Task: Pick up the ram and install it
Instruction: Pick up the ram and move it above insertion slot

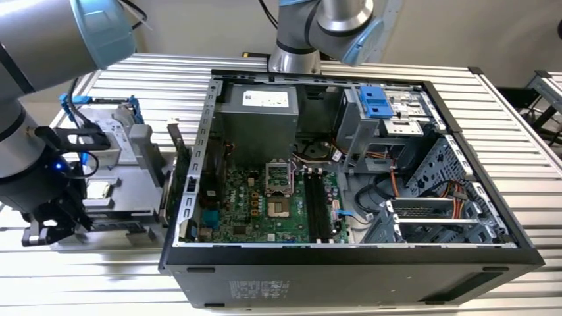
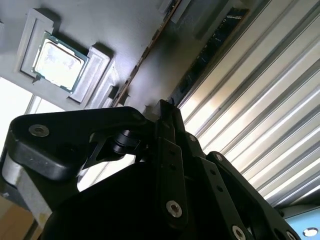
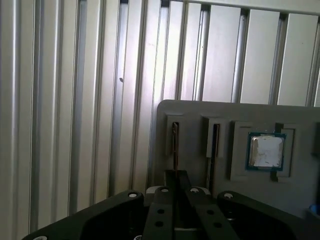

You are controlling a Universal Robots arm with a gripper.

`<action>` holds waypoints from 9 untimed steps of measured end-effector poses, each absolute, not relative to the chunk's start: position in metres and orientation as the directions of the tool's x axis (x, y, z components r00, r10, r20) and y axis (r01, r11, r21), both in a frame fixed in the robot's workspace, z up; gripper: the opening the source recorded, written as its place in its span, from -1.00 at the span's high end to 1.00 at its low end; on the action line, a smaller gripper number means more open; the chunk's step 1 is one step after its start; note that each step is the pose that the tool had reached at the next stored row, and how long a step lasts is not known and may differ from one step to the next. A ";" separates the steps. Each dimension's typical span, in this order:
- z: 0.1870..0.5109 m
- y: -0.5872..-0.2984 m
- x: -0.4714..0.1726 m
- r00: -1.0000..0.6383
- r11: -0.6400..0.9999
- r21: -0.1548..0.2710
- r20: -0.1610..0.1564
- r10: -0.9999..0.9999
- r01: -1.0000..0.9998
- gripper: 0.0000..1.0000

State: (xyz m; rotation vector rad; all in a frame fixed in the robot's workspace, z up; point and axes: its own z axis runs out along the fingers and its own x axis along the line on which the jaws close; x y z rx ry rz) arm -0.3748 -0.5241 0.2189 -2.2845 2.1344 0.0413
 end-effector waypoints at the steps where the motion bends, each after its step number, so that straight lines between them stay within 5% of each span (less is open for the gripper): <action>1: 0.220 -0.524 -0.375 0.068 -0.068 0.007 -0.029 -0.997 -0.998 1.00; 9: 0.225 -0.524 -0.375 0.068 -0.068 0.007 -0.029 -0.997 -0.998 1.00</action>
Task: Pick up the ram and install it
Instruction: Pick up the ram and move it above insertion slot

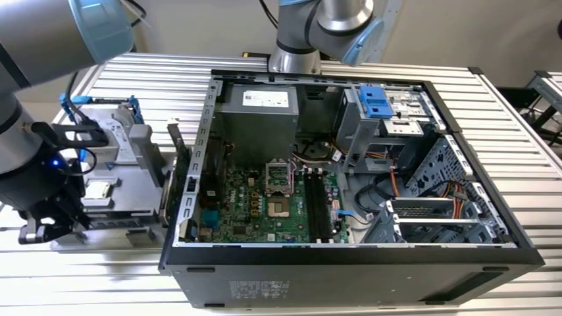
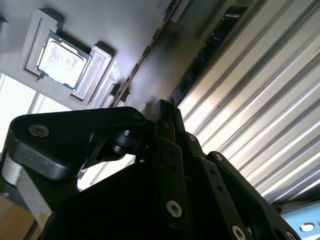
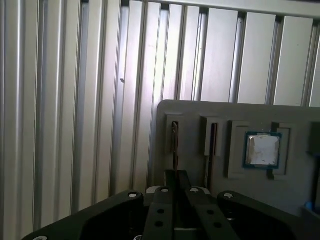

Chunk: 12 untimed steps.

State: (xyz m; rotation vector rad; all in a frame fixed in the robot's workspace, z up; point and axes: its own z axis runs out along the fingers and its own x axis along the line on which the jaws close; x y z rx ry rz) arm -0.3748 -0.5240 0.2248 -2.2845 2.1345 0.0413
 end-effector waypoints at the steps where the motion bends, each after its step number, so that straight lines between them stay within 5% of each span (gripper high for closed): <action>1: 0.226 -0.524 -0.375 0.068 -0.068 0.007 -0.029 -0.997 -0.998 1.00; 12: 0.238 -0.524 -0.375 0.068 -0.068 0.007 -0.029 -0.997 -0.998 1.00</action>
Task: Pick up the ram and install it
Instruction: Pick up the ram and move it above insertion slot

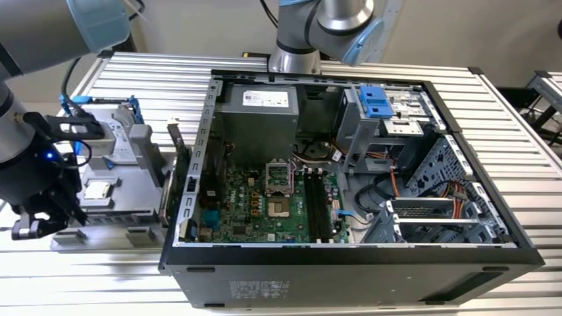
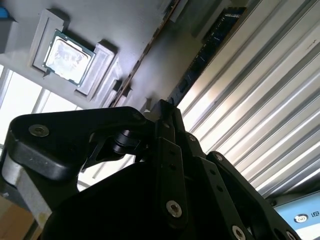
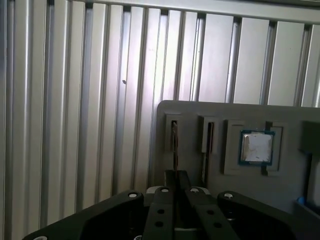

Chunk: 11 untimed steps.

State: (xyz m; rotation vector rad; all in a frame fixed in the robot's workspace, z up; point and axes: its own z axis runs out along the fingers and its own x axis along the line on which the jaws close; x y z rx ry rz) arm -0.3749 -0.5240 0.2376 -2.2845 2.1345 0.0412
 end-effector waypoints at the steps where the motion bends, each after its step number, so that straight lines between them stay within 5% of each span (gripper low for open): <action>1: 0.239 -0.524 -0.375 0.068 -0.068 0.007 -0.029 -0.997 -0.998 1.00; 11: 0.248 -0.524 -0.375 0.068 -0.068 0.007 -0.029 -0.997 -0.998 1.00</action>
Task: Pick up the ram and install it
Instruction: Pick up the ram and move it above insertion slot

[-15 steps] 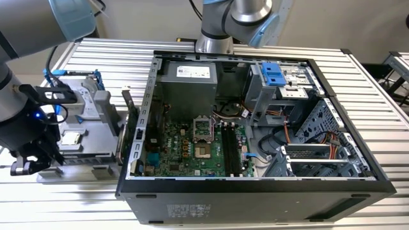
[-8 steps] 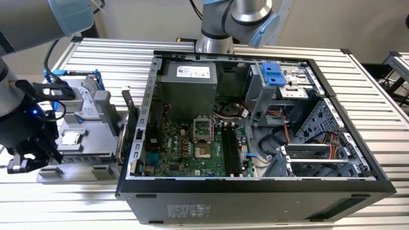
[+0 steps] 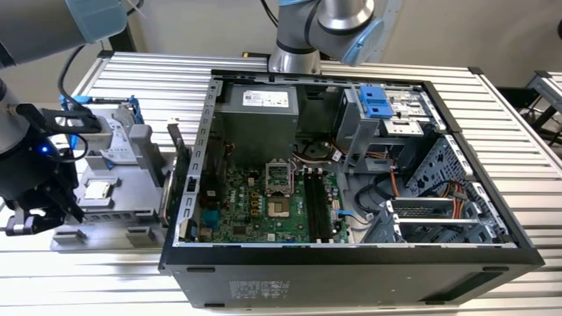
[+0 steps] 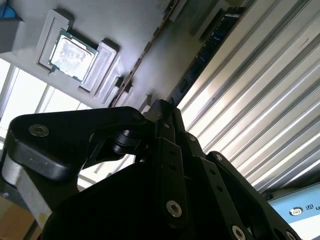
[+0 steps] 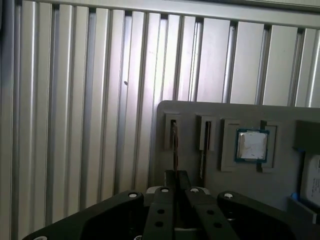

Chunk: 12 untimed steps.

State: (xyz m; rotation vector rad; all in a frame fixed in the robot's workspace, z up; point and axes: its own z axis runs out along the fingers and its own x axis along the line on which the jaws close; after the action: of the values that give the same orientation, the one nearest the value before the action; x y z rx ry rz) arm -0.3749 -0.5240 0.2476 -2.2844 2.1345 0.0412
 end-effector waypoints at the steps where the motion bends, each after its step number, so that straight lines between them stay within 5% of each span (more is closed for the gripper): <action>1: 0.249 -0.524 -0.375 0.068 -0.068 0.007 -0.029 -0.997 -0.998 1.00; 12: 0.260 -0.524 -0.375 0.068 -0.068 0.007 -0.029 -0.997 -0.998 1.00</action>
State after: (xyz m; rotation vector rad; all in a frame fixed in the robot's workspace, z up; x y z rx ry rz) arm -0.3749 -0.5240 0.2604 -2.2845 2.1346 0.0412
